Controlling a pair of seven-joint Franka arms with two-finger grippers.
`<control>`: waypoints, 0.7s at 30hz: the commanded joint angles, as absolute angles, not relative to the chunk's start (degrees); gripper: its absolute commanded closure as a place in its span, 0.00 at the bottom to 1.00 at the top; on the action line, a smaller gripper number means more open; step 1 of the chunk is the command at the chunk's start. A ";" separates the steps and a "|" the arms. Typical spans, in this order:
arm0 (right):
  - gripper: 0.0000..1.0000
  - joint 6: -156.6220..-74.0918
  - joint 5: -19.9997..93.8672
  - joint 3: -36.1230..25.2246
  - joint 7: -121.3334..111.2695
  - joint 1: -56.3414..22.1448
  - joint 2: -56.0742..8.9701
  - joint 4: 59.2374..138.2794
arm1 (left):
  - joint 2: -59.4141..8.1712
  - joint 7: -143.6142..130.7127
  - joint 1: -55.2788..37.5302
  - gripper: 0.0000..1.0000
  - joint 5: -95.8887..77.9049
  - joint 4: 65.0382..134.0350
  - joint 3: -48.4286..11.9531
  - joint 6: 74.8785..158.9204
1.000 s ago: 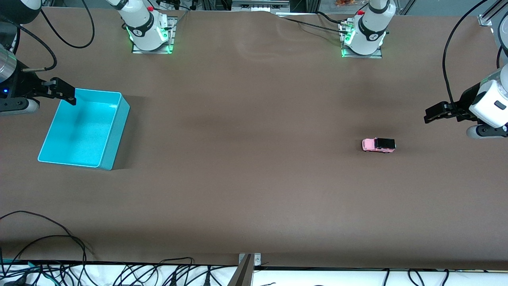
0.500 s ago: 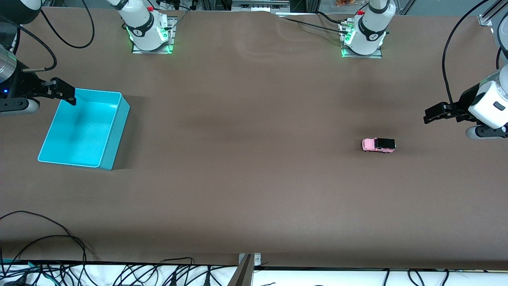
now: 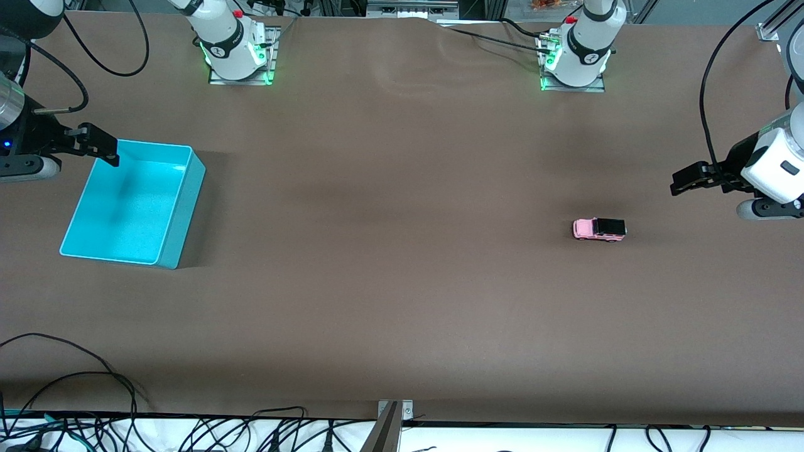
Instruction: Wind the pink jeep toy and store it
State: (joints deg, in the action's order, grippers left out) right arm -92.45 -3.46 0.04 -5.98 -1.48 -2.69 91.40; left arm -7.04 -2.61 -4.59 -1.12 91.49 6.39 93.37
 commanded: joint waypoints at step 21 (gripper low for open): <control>0.00 -92.37 -4.22 0.44 -6.24 -1.67 -3.16 90.26 | -6.86 -1.49 -3.96 0.00 -2.37 91.32 6.07 92.90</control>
